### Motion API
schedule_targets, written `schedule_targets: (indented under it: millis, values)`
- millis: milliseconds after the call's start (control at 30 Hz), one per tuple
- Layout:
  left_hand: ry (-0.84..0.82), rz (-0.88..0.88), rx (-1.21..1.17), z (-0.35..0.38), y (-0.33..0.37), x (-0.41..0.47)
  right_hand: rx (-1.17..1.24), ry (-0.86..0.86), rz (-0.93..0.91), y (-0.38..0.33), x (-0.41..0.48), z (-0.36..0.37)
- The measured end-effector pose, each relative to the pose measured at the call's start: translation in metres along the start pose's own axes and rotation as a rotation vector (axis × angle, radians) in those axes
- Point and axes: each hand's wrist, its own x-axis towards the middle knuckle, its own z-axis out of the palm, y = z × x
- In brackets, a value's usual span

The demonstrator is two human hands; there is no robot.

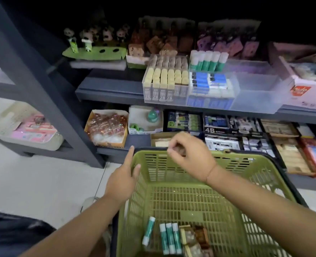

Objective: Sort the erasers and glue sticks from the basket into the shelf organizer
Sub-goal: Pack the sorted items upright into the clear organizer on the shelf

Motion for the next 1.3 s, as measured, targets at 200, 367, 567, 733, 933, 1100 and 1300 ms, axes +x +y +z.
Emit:
schedule_targets:
  millis: [200,367,567,733,933,1100,1300]
  values:
    - [0.011,0.010,0.009,0.001,0.001,-0.001,0.004,-0.847,0.383,0.069,-0.079,0.121]
    - [0.021,-0.006,0.016,0.001,0.003,-0.002,-0.078,-0.959,0.363,0.082,-0.088,0.161]
    - [0.027,-0.024,0.025,0.001,0.004,-0.002,-0.146,-1.097,0.281,0.092,-0.091,0.174]
    - [0.035,-0.042,0.018,0.001,0.007,-0.004,-0.185,-1.137,0.235,0.093,-0.092,0.174]
    - [0.033,-0.041,0.024,0.000,0.009,-0.004,-0.160,-1.140,0.228,0.086,-0.098,0.180]
    - [0.035,-0.034,0.026,0.000,0.010,-0.006,-0.024,-1.104,0.295,0.080,-0.096,0.181]
    - [0.033,-0.027,0.023,0.000,0.010,-0.006,0.088,-1.109,0.349,0.065,-0.092,0.187]
